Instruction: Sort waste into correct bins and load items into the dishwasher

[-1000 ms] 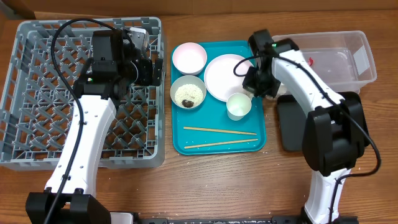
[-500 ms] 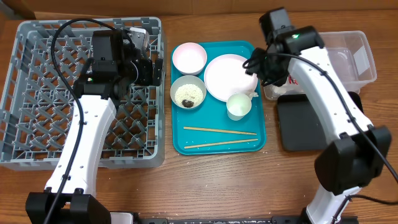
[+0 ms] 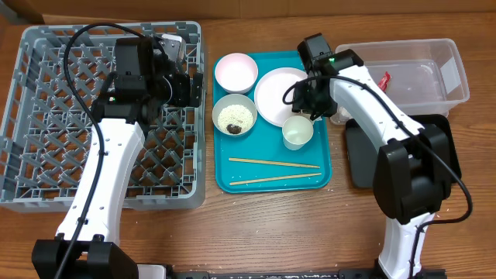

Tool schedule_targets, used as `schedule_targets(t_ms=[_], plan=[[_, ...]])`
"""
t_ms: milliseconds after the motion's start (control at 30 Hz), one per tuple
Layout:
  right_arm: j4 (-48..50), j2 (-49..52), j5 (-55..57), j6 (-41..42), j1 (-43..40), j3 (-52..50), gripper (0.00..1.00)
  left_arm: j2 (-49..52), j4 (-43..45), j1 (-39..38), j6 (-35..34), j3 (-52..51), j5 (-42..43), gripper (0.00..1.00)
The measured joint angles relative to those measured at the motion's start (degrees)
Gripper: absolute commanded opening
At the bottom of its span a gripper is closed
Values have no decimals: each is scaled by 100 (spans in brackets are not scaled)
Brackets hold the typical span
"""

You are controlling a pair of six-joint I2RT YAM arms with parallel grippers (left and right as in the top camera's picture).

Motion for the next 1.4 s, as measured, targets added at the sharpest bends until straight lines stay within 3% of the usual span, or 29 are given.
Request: schedule_targets(t_ms=[133,333,500,667,700,967,1267,1300,1400], plan=[[31,149,81,-247,0,0,67,0,0,0,2,0,0,100],[39,291,107,-433,0,0,64,0,0,0,2,0,0,100],[39,378,122,-492,0,-2,45,0,0,0,2,0,0,100],[109,378,144,-549,0,-4,6,0,0,0,2,0,0,100],[131,378,142,-564,0,-4,4,0,0,0,2,0,0,100],[-234,380,142,-520,-13,205,4,0,0,0,0,0,0,100],[-1279,-68,142,-522,-254,1851,4,0,0,0,0,0,0,100],[-1340,-188,142,-522,-297,1930,7,0,0,0,2,0,0,100],[-1626,-505,140,-527,-433,2070,48,0,0,0,2,0,0,100]])
